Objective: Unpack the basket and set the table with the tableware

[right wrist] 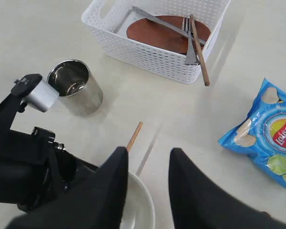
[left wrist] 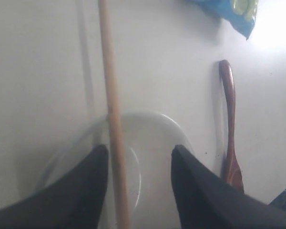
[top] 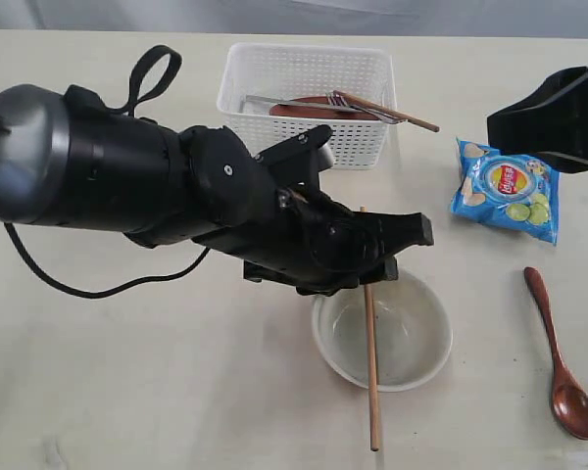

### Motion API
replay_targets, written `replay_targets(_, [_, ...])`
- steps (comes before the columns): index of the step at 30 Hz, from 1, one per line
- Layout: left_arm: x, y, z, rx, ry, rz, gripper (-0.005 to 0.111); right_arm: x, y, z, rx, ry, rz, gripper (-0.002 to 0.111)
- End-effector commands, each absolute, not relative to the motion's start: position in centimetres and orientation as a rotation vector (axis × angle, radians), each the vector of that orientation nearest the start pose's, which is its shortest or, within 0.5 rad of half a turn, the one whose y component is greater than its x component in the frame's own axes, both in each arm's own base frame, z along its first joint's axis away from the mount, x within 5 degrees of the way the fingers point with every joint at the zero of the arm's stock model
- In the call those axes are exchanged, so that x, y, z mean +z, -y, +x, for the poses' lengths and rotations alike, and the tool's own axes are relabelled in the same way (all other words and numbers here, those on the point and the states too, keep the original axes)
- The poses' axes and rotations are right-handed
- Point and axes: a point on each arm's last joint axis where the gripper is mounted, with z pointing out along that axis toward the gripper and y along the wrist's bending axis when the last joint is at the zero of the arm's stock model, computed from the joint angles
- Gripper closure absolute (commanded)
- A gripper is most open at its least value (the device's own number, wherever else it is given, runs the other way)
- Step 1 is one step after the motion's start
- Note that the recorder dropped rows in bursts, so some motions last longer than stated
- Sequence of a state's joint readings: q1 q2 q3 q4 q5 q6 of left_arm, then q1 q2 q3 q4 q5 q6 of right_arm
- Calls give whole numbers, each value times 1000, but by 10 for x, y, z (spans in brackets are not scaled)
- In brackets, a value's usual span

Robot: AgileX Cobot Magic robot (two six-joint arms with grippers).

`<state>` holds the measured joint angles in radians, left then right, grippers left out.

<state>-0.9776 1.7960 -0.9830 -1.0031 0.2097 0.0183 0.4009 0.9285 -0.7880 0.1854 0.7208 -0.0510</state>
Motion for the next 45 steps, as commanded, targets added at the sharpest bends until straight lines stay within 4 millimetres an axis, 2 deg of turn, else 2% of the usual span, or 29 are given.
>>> replay_targets(1, [185, 308, 189, -1016, -2669, 119, 65, 320, -79, 159, 373, -2317, -431, 79])
replay_targets(4, [199, 305, 187, -1041, -2635, 156, 65, 320, -79, 159, 373, -2317, -431, 79])
replay_targets(6, [217, 300, 183, -1039, -2577, 273, 67, 320, -79, 159, 373, -2317, -431, 79])
replay_targets(7, [233, 293, 179, -1048, -2548, 343, 73, 319, -79, 159, 372, -2321, -435, 79])
replay_targets(8, [248, 284, 177, -1081, -2536, 355, 85, 319, -79, 158, 362, -2324, -458, 79])
replay_targets(10, [269, 271, 177, -1085, -2480, 396, 102, 319, -79, 158, 348, -2314, -492, 79])
replay_targets(12, [295, 253, 175, -1052, -2365, 464, 107, 318, -79, 163, 326, -2314, -503, 79])
replay_targets(14, [320, 236, 171, -1017, -2237, 512, 107, 317, -81, 174, 279, -2338, -529, 79])
replay_targets(16, [347, 214, 162, -958, -2079, 565, 107, 322, -89, 200, 228, -2374, -529, 79])
replay_targets(17, [353, 208, 158, -947, -2039, 572, 107, 324, -92, 212, 220, -2388, -524, 79])
replay_targets(20, [352, 193, 147, -948, -2010, 566, 107, 331, -99, 251, 196, -2444, -514, 79])
replay_targets(25, [330, 172, 132, -932, -1994, 530, 107, 334, -115, 315, 192, -2593, -557, 79])
replay_targets(28, [319, 161, 126, -923, -1973, 504, 107, 326, -132, 347, 260, -2665, -614, 79])
replay_targets(33, [319, 152, 119, -907, -1950, 533, 107, 301, -161, 391, 311, -2716, -737, 79])
replay_targets(38, [320, 152, 119, -907, -1945, 530, 107, 283, -163, 415, 214, -2730, -735, 79])
replay_targets(43, [320, 152, 119, -907, -1945, 530, 107, 275, -142, 425, 141, -2774, -631, 79])
replay_targets(45, [320, 152, 119, -907, -1945, 530, 107, 277, -125, 425, 133, -2789, -581, 79])
